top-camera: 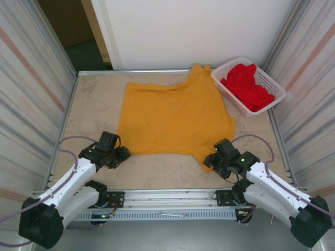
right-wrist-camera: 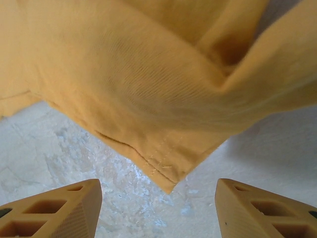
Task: Fold the inside-out t-shirt
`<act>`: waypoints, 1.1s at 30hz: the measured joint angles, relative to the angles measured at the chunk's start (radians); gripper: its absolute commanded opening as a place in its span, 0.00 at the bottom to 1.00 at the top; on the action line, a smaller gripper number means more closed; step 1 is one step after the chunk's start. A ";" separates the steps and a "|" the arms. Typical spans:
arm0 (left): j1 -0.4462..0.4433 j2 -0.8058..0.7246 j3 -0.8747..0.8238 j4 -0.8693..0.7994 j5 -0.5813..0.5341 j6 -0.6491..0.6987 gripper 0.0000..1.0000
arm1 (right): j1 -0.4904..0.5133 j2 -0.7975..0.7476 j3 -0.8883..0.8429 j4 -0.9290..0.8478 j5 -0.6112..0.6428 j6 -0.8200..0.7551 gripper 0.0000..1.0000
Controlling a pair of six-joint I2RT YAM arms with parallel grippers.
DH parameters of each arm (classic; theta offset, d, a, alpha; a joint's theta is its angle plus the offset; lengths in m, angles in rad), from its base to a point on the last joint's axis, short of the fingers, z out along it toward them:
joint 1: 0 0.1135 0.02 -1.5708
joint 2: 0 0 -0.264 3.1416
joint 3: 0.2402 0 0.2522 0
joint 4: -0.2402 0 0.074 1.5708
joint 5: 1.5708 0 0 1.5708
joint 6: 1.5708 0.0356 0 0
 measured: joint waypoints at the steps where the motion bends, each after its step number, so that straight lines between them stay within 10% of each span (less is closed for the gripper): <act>1: 0.000 0.000 0.000 0.002 0.000 0.000 0.46 | 0.019 0.014 0.000 0.011 0.004 0.011 0.61; 10: 0.000 0.000 0.000 0.002 -0.001 -0.003 0.46 | 0.093 0.075 -0.052 0.095 0.051 0.095 0.50; 15: 0.000 0.000 0.000 0.002 -0.012 -0.003 0.49 | 0.093 0.097 -0.060 0.118 0.072 0.113 0.00; 23: 0.000 0.000 0.002 -0.027 -0.049 -0.003 0.53 | 0.074 -0.022 0.058 0.040 0.111 0.081 0.00; 33: -0.040 -0.010 0.002 -0.021 -0.078 -0.009 0.33 | -0.015 -0.078 0.291 -0.010 0.125 -0.021 0.00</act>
